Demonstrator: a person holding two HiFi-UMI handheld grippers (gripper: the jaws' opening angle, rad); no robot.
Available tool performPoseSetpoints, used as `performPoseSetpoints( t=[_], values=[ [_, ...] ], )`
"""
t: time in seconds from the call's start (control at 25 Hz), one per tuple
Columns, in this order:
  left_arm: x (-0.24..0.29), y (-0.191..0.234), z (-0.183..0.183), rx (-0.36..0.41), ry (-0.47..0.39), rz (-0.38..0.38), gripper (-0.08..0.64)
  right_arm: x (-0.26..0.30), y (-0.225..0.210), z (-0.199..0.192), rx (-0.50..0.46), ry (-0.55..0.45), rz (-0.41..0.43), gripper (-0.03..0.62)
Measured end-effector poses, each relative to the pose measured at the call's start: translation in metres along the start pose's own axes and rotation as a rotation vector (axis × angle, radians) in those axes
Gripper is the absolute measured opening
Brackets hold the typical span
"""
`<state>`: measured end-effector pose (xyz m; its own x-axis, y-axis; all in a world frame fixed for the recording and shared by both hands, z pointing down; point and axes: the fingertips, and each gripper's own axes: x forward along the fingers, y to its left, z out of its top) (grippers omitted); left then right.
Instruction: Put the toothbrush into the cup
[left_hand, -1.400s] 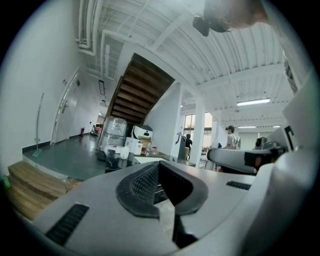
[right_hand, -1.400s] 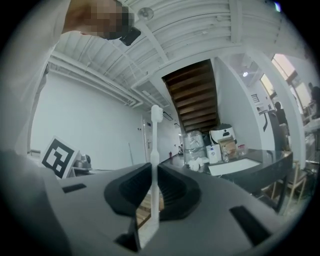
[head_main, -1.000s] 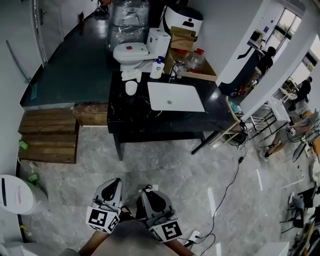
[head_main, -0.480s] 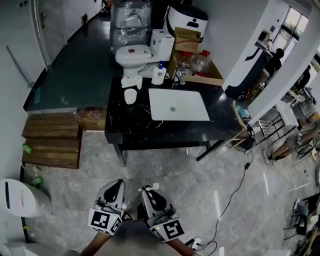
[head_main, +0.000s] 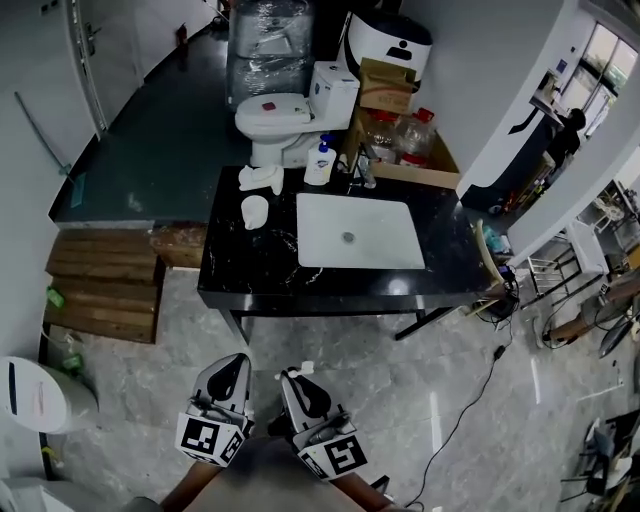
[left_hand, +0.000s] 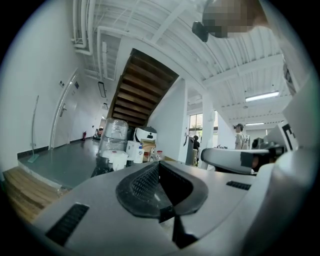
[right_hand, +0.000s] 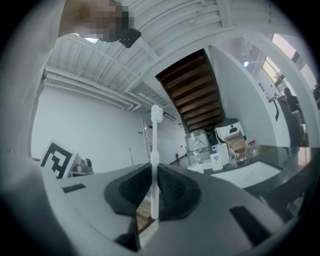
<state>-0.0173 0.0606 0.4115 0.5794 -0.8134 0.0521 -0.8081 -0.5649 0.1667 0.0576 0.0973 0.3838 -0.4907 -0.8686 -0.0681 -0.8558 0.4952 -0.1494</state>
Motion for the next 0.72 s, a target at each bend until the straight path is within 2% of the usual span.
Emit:
performPoseSetpoints(
  t=[0.32, 0.72],
  values=[
    [0.041, -0.007, 0.007, 0.017, -0.02, 0.037, 0.009, 0.018, -0.04, 0.005, 0.008, 0.008, 0.051, 0.044],
    [0.066, -0.012, 0.008, 0.021, -0.019, 0.071, 0.009, 0.03, -0.064, 0.008, 0.018, 0.008, 0.094, 0.044]
  ],
)
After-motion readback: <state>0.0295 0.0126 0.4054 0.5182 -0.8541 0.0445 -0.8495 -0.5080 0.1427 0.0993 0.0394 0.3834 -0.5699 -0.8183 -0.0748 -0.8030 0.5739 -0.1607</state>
